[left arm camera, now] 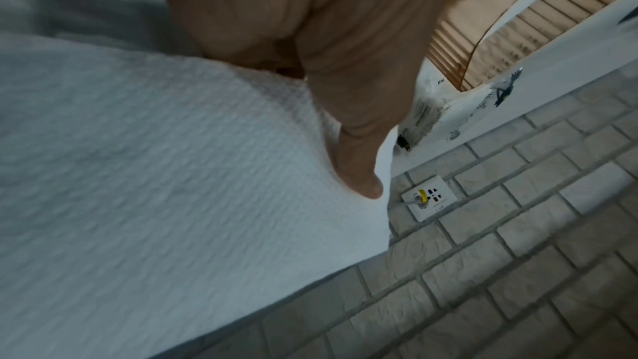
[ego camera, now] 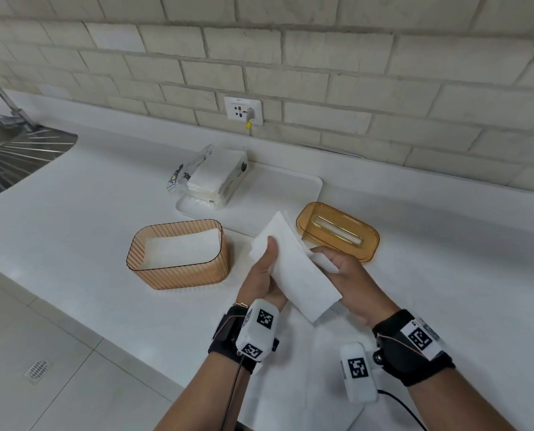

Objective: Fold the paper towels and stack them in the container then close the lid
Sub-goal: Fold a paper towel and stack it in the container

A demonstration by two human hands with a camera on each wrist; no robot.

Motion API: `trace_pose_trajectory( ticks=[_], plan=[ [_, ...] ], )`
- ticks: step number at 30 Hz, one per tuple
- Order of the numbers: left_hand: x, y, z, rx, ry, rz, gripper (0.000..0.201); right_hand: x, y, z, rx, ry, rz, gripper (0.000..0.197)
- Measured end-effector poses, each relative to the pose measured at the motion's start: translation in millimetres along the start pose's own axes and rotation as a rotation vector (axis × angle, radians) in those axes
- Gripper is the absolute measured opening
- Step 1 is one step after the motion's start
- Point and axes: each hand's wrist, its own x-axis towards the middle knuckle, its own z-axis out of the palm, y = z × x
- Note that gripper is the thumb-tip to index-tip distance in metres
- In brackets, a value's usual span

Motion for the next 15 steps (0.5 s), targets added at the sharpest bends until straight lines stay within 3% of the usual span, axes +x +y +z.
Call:
trace_pose_trajectory(
  ticks=[2, 6, 8, 11, 13, 15],
  plan=[
    [-3, -2, 4, -0.005, -0.006, 0.005, 0.075, -3, -5, -4, -0.060, -0.053, 0.015, 0.015],
    [-6, 3, -6, 0.056, 0.242, 0.006, 0.057, -10, -4, -39, -0.235, -0.109, 0.075, 0.022],
    [-6, 10, -16, 0.119, 0.279, 0.046, 0.051, -15, 5, -69, -0.512, -0.032, 0.153, 0.044],
    [-6, 22, -33, 0.148, 0.254, 0.097, 0.036, -20, 26, -97, -1.057, 0.008, 0.359, 0.100],
    [-1, 29, -47, 0.231, 0.243, 0.134, 0.059, -22, 41, -102, -1.180, 0.023, 0.399, 0.123],
    [1, 35, -53, 0.300, 0.236, 0.127, 0.081, -19, 50, -104, -1.184, 0.040, 0.399, 0.125]
  ],
)
